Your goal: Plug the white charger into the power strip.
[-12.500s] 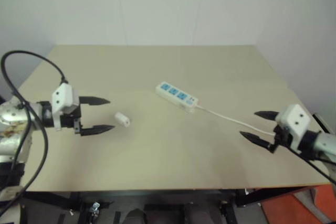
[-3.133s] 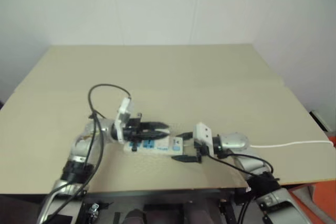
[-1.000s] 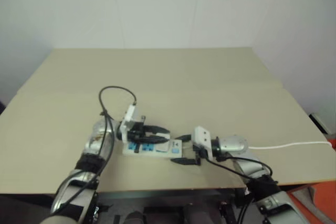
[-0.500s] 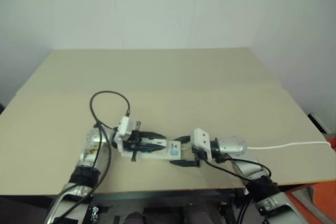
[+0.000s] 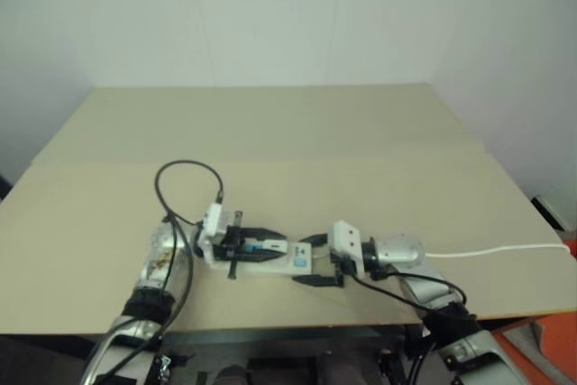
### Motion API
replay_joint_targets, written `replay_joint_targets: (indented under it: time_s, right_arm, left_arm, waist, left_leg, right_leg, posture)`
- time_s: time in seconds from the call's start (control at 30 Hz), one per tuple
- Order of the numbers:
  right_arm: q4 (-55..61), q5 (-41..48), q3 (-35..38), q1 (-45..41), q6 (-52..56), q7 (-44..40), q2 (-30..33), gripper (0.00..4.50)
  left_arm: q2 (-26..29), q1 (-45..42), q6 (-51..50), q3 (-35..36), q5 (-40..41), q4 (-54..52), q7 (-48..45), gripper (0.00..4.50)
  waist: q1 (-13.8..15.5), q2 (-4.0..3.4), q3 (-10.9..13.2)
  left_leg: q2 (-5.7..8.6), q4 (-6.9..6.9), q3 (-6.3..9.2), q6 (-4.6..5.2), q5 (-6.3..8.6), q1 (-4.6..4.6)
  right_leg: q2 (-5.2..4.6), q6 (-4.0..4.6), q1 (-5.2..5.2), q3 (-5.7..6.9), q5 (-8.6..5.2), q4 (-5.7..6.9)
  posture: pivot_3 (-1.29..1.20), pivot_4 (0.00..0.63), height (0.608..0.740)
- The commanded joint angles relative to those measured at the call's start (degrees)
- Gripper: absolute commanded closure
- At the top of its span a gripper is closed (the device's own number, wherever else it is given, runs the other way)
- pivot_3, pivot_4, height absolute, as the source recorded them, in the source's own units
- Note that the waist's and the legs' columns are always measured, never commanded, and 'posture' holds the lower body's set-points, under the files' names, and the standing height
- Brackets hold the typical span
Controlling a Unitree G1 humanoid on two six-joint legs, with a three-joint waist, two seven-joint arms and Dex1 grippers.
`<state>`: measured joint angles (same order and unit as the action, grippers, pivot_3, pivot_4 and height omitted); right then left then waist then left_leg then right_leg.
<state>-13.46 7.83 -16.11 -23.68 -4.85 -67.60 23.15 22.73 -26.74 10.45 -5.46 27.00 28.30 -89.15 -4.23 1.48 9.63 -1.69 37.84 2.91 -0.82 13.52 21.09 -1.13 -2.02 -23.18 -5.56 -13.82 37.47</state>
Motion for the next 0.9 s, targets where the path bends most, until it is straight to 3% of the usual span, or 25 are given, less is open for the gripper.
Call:
replay_joint_targets:
  time_s: [0.03,0.23,0.43,0.7,0.8,0.9]
  right_arm:
    - [2.42,1.1,0.35,-0.54,-2.51,-0.87,0.19,1.07]
    - [2.31,1.08,0.19,-0.39,-2.7,-0.65,0.14,1.07]
    - [2.24,1.12,0.18,-0.67,-2.71,-0.59,0.13,1.07]
    - [0.8,2.67,1.7,-2.85,1.98,-0.73,0.49,1.07]
    - [-0.04,3.54,2.51,-3.94,3.37,-1.8,1.14,0.12]
    - [-1.08,4.22,3.29,-4.95,3.62,-3.08,2.37,0.04]
  left_arm:
    - [0.59,1.7,-1.72,0.77,-1.11,3.3,-0.15,1.94]
    - [1.71,2.98,-0.73,0.27,-1.64,-0.56,-3.27,0.02]
    - [6.14,1.59,-3.22,2.2,1.44,-5.32,-3.35,0.02]
    - [13.81,-1.04,-5.35,11.07,2.08,-7.53,3.13,0.02]
    - [15.53,0.11,-4.86,13.09,1.95,-8.3,3.45,0.0]
    - [16.9,2.16,-4.59,14.94,1.75,-9.59,4.27,0.0]
  waist:
    - [0.13,-0.07,-0.04]
    - [0.15,-0.09,-0.05]
    - [0.11,-0.06,0.01]
    - [0.07,0.04,0.21]
    - [0.25,0.03,0.29]
    - [0.3,0.02,0.31]
  left_leg:
    - [0.0,0.0,0.04,0.0,0.0,0.01]
    - [0.0,-0.01,0.01,0.0,0.0,0.02]
    - [-0.02,-0.02,0.03,0.0,0.0,0.09]
    - [-0.09,-0.03,0.03,0.0,0.0,0.28]
    - [-0.09,-0.05,0.03,0.0,0.0,0.34]
    - [-0.07,-0.05,0.03,0.0,0.0,0.42]
  right_leg:
    - [0.0,0.01,0.0,0.04,-0.01,0.0]
    - [0.0,0.02,0.01,0.02,-0.01,-0.04]
    - [0.0,0.02,-0.06,0.04,-0.01,-0.09]
    - [0.02,0.02,-0.2,0.07,0.0,-0.26]
    - [0.02,0.04,-0.27,0.07,0.01,-0.27]
    - [-0.01,0.04,-0.31,0.07,0.01,-0.3]
  posture:
    - [0.0,0.15,0.74]
    - [0.0,0.15,0.74]
    - [0.0,0.15,0.74]
    - [0.0,0.15,0.74]
    - [0.0,0.15,0.74]
    - [0.0,0.15,0.74]
